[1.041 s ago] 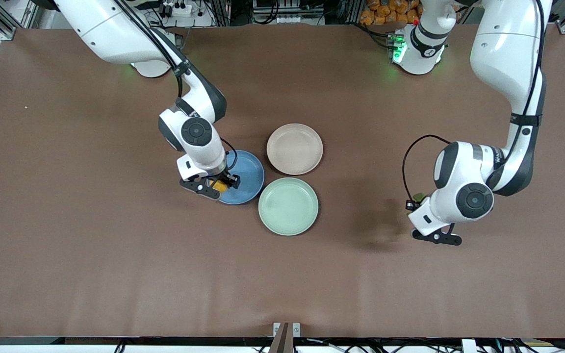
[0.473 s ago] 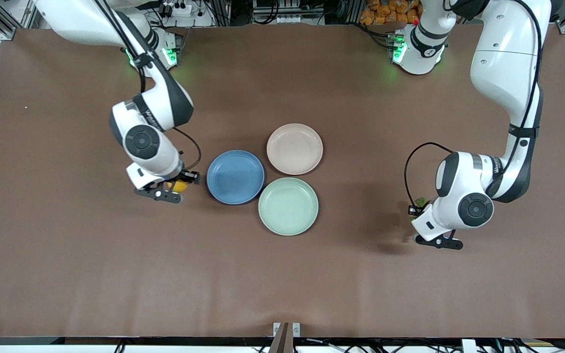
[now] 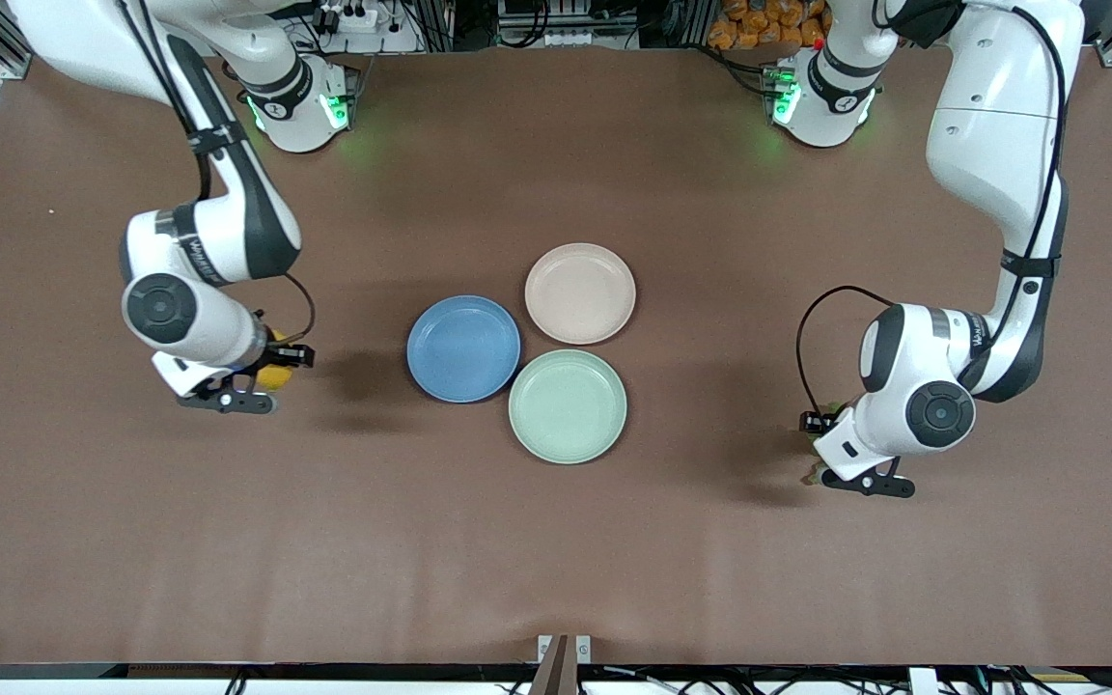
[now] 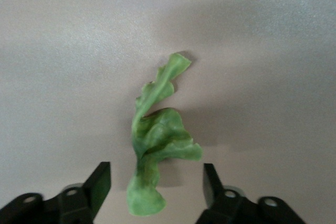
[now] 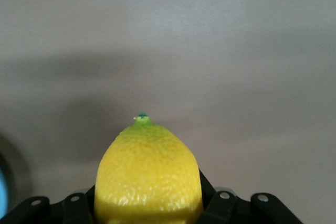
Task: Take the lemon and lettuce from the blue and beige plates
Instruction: 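Lift the lettuce with the left gripper while the right gripper lifts the lemon, then lower the lettuce onto the table beside the plates with the left gripper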
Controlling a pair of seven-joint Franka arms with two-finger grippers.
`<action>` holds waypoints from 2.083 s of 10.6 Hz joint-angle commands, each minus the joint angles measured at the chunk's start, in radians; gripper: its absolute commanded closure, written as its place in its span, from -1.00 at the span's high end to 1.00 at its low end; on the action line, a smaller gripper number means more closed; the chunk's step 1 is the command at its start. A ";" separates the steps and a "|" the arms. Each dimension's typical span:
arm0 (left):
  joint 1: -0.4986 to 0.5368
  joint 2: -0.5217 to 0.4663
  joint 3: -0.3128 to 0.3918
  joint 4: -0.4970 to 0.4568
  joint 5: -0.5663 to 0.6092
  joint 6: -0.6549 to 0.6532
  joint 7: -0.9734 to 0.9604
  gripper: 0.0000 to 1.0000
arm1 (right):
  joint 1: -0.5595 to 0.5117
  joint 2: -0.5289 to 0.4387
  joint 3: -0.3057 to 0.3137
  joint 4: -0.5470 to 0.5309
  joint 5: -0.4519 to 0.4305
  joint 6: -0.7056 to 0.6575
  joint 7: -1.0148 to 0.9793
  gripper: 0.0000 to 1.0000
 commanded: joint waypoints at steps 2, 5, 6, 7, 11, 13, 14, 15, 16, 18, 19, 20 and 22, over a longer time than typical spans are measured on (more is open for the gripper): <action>0.009 -0.047 -0.009 -0.007 -0.004 0.003 -0.035 1.00 | -0.006 -0.049 -0.065 -0.057 0.032 0.013 -0.164 -0.42; 0.027 -0.153 -0.010 -0.143 -0.015 0.045 -0.065 1.00 | -0.015 -0.046 -0.107 -0.096 0.092 0.081 -0.288 -0.41; 0.067 -0.209 -0.026 -0.236 -0.015 0.109 -0.063 1.00 | -0.028 -0.041 -0.107 -0.142 0.128 0.159 -0.328 -0.41; 0.114 -0.263 -0.059 -0.330 -0.015 0.192 -0.057 1.00 | -0.029 -0.038 -0.107 -0.187 0.149 0.236 -0.351 -0.41; 0.207 -0.362 -0.138 -0.462 -0.015 0.237 -0.056 1.00 | -0.033 -0.015 -0.108 -0.244 0.150 0.356 -0.367 -0.41; 0.200 -0.377 -0.138 -0.462 -0.015 0.236 -0.065 1.00 | -0.032 0.020 -0.108 -0.264 0.150 0.431 -0.367 -0.42; 0.199 -0.377 -0.138 -0.456 -0.015 0.234 -0.066 1.00 | -0.029 0.034 -0.108 -0.274 0.150 0.464 -0.367 -0.41; 0.199 -0.380 -0.138 -0.455 -0.013 0.233 -0.062 1.00 | -0.027 0.051 -0.108 -0.285 0.150 0.502 -0.367 -0.41; 0.197 -0.380 -0.141 -0.452 -0.012 0.231 -0.060 1.00 | -0.026 0.064 -0.108 -0.288 0.150 0.533 -0.367 -0.41; 0.197 -0.383 -0.144 -0.443 -0.001 0.224 -0.060 1.00 | -0.022 0.077 -0.108 -0.290 0.152 0.551 -0.364 -0.41; 0.194 -0.395 -0.142 -0.444 0.002 0.207 -0.060 1.00 | -0.021 0.089 -0.108 -0.291 0.152 0.573 -0.364 -0.38; 0.193 -0.408 -0.139 -0.453 0.005 0.187 -0.056 1.00 | -0.019 0.101 -0.108 -0.291 0.155 0.590 -0.362 -0.33; 0.086 -0.475 -0.031 -0.531 0.005 0.177 -0.045 1.00 | -0.016 0.111 -0.108 -0.290 0.155 0.597 -0.354 0.01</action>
